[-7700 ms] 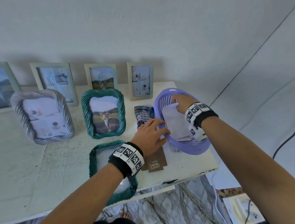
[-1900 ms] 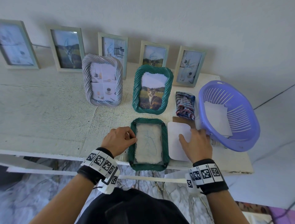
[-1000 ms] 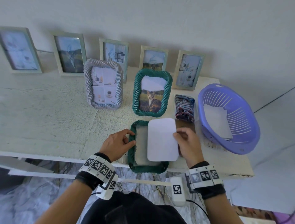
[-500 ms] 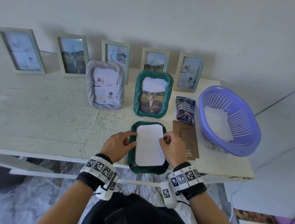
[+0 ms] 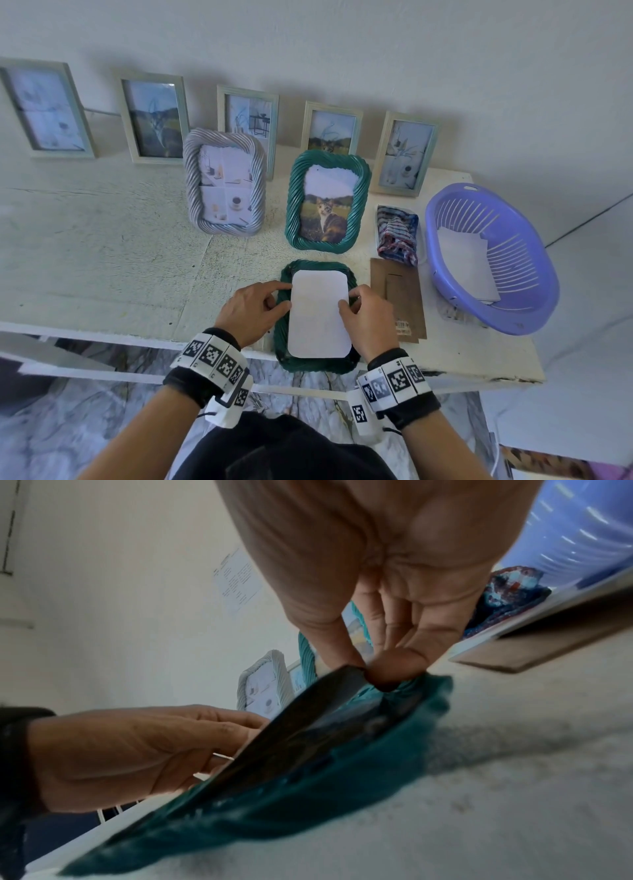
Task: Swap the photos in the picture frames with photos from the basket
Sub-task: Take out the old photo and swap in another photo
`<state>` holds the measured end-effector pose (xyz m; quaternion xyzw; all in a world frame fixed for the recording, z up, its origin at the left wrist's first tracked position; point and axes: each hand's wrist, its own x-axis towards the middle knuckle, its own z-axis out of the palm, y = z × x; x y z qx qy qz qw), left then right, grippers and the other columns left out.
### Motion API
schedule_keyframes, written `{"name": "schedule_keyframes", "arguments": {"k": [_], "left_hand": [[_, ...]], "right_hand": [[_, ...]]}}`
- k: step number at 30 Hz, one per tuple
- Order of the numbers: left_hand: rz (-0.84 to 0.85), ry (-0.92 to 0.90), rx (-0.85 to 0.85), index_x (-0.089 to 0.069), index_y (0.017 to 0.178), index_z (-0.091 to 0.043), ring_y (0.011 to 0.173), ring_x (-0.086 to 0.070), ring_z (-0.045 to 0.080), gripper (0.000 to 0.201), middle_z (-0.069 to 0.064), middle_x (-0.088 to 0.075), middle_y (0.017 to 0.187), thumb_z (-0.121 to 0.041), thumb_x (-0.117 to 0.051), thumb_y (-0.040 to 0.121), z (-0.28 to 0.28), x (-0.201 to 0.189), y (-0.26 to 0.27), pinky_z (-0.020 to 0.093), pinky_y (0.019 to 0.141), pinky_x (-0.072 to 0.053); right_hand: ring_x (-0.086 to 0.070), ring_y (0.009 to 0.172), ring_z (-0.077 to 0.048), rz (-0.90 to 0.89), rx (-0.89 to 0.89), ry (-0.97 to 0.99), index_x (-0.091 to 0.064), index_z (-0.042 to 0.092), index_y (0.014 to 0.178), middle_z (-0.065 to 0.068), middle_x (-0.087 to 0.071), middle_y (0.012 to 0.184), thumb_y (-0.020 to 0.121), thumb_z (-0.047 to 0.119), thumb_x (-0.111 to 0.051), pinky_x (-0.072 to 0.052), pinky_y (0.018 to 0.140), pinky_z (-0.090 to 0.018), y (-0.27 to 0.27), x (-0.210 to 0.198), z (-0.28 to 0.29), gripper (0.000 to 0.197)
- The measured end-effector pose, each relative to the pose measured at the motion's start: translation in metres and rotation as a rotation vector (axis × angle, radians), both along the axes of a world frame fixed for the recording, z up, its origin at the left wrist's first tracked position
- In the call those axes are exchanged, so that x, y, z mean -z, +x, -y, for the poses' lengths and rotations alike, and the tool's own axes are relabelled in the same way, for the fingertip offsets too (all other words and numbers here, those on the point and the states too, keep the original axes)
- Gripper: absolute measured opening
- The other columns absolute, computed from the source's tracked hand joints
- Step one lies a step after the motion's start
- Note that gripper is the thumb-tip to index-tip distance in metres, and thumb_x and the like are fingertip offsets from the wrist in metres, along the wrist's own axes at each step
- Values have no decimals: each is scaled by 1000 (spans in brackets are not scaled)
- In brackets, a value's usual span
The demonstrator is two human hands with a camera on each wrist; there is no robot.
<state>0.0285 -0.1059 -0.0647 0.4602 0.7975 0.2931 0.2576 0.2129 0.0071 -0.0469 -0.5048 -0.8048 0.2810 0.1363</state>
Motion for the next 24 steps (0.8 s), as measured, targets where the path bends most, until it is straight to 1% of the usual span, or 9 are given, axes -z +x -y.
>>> {"name": "schedule_keyframes", "arguments": {"k": [2,4,6,8,11,15,18,22,24], "left_hand": [[11,3,2,-62,122,-37,72,-57,6,31,-12,-60,73,-37,-62,91,0,0,0,26,66,-46],[17,-5,4,-62,122,-38,72,-58,6,31,-12,-61,73,-38,-62,91,0,1,-1,27,68,-48],[17,-14,6,-62,122,-38,73,-58,7,32,-12,-61,74,-38,-63,90,1,1,-1,28,69,-50],[20,-19,8,-61,122,-37,74,-60,7,33,-11,-62,75,-38,-65,89,1,0,-1,29,70,-51],[26,-23,9,-61,121,-36,74,-61,8,34,-10,-63,75,-37,-67,87,1,-2,-1,33,73,-53],[30,-30,14,-60,121,-35,75,-61,9,35,-10,-64,76,-37,-67,87,1,-3,-1,33,74,-54],[35,-32,16,-61,121,-34,76,-61,9,35,-9,-64,77,-37,-67,87,0,-3,-1,33,74,-53],[4,-26,18,-61,122,-32,75,-59,7,36,-9,-61,81,-40,-66,87,1,-4,-2,30,72,-52],[-60,-9,5,-61,123,-31,76,-58,7,37,-9,-56,89,-42,-64,88,3,-6,-1,28,71,-49]], "right_hand": [[-62,74,-20,31,-12,16,-62,12,100,-4,-67,84,92,28,-60,-53,68,-35,-1,2,0,18],[-63,74,-22,66,-26,26,-61,12,97,-5,-66,83,93,29,-59,-54,68,-37,-2,2,1,18],[-62,74,-22,100,-41,34,-60,11,93,-5,-65,82,93,29,-58,-49,63,-33,-3,1,2,18],[-59,74,-22,125,-52,43,-59,10,90,-5,-63,82,93,28,-57,-39,60,-28,-4,0,3,19],[-56,74,-21,140,-55,48,-59,9,91,-5,-62,84,93,29,-57,-34,60,-26,-4,-1,4,20],[-52,72,-19,139,-63,50,-59,10,97,-6,-62,85,93,28,-57,-35,61,-26,-5,-2,3,19],[-53,72,-19,140,-76,50,-61,9,96,-5,-62,84,93,27,-57,-34,61,-26,-5,0,2,19],[-62,77,-25,86,-76,43,-64,8,104,-9,-67,83,92,26,-59,-44,65,-30,-2,-4,1,22],[-61,72,-23,31,-59,82,-65,6,108,-8,-66,78,91,24,-61,-46,66,-31,4,-9,-1,25]]}}
